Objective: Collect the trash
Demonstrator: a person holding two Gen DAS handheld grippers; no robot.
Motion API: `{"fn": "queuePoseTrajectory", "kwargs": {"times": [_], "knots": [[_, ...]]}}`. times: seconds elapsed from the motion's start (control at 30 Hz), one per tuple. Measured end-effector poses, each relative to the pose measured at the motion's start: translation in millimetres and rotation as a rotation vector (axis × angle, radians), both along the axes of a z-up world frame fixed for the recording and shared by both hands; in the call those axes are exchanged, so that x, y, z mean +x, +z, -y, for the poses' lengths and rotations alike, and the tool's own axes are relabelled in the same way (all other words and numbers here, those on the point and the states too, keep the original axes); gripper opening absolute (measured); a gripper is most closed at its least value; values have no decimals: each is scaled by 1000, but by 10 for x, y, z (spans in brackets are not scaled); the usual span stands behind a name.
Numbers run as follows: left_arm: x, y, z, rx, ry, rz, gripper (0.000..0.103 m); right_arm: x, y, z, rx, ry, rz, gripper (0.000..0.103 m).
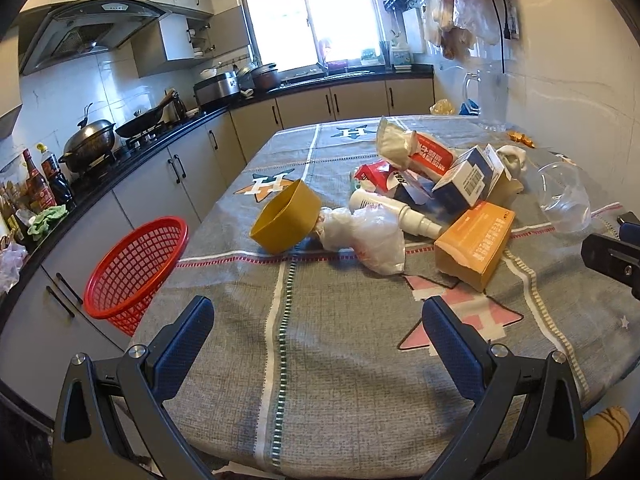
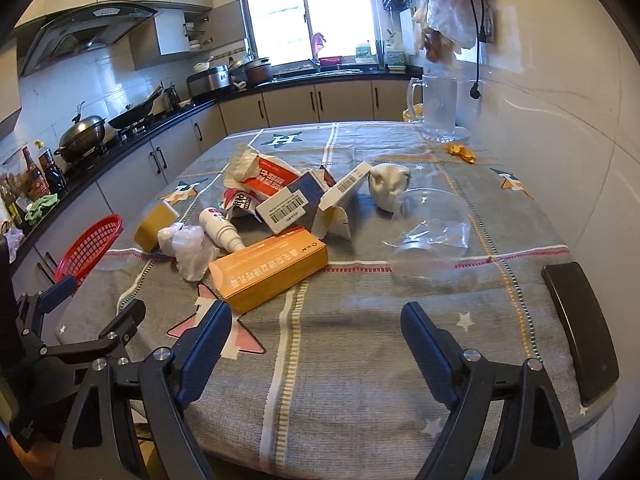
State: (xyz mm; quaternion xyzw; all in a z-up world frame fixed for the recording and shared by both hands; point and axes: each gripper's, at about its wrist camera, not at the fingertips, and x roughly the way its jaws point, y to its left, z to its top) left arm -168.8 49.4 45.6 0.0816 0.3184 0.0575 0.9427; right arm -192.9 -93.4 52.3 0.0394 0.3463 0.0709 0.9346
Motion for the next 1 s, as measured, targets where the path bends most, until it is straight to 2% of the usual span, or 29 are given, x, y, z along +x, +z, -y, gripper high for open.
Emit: {"fn": "queuePoseTrajectory", "kwargs": {"times": [0.2, 1.0], "knots": [[12, -22, -8, 0, 6, -10, 103, 9, -23, 0, 13, 7, -7, 83], [19, -54, -65, -8, 12, -18, 103, 63, -79, -44, 34, 26, -35, 83]]}}
